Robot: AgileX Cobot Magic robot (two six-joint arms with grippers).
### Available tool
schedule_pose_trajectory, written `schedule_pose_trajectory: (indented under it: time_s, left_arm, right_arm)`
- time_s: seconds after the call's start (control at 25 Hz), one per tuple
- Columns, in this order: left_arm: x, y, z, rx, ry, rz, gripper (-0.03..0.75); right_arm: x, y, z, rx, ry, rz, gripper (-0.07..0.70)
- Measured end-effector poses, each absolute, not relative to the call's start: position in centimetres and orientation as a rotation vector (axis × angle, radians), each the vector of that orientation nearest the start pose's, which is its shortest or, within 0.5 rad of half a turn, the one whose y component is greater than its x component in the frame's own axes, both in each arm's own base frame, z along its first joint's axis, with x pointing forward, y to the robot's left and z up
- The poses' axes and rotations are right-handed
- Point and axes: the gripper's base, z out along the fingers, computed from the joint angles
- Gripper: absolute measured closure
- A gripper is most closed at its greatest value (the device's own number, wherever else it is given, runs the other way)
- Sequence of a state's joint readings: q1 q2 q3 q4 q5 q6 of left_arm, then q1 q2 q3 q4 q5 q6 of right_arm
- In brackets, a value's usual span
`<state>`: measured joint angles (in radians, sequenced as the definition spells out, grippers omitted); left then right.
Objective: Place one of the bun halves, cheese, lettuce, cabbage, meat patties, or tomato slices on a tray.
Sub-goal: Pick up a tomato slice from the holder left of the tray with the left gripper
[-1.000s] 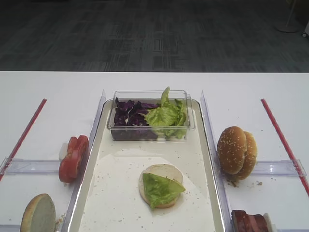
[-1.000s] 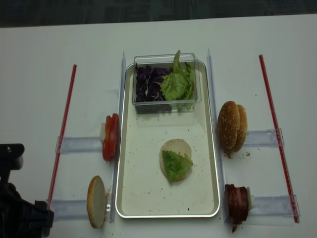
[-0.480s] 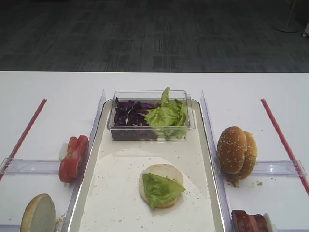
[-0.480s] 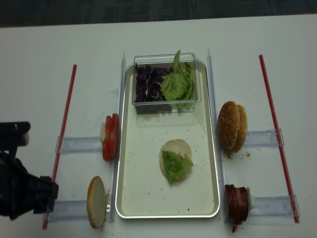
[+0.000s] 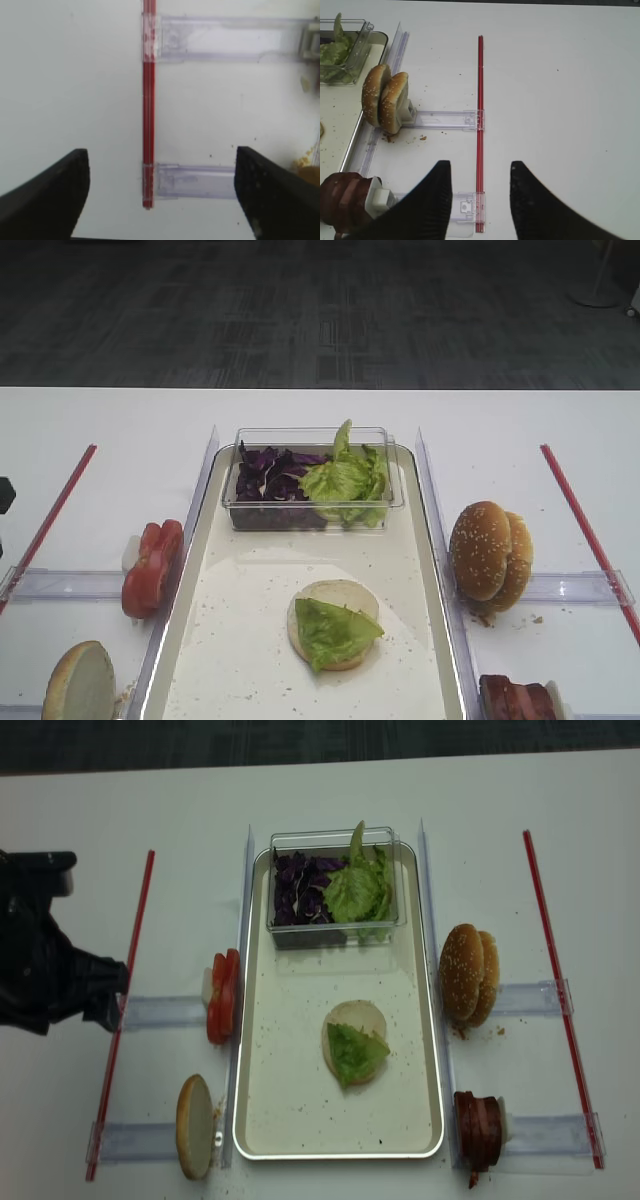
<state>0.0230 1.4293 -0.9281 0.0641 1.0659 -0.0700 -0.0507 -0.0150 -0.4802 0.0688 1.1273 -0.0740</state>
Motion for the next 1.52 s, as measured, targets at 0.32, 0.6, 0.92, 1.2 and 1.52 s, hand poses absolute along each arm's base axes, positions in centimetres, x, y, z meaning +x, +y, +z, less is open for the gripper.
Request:
schedule_pose_trajectory:
  time_s: [0.32, 0.6, 0.92, 1.2, 1.52]
  left_arm:
    - [28.5, 1.2, 23.3, -0.099, 3.059, 0.087, 0.170]
    - [29.8, 1.2, 23.3, -0.105, 3.049, 0.087, 0.170]
    - [29.9, 0.7, 23.3, -0.143, 3.052, 0.025, 0.170]
    - [29.8, -3.4, 23.3, -0.095, 3.048, 0.008, 0.174]
    - [28.6, -9.9, 23.4, -0.049, 3.014, -0.042, 0.188]
  right_arm:
    - [-0.8, 0.6, 26.7, -0.030, 2.113, 0.009, 0.316]
    - [-0.8, 0.6, 26.7, -0.029, 2.113, 0.010, 0.322]
    - [-0.8, 0.6, 26.7, -0.029, 2.113, 0.010, 0.323]
    - [-0.8, 0.6, 26.7, -0.029, 2.113, 0.010, 0.323]
    - [-0.8, 0.6, 26.7, -0.029, 2.113, 0.010, 0.325]
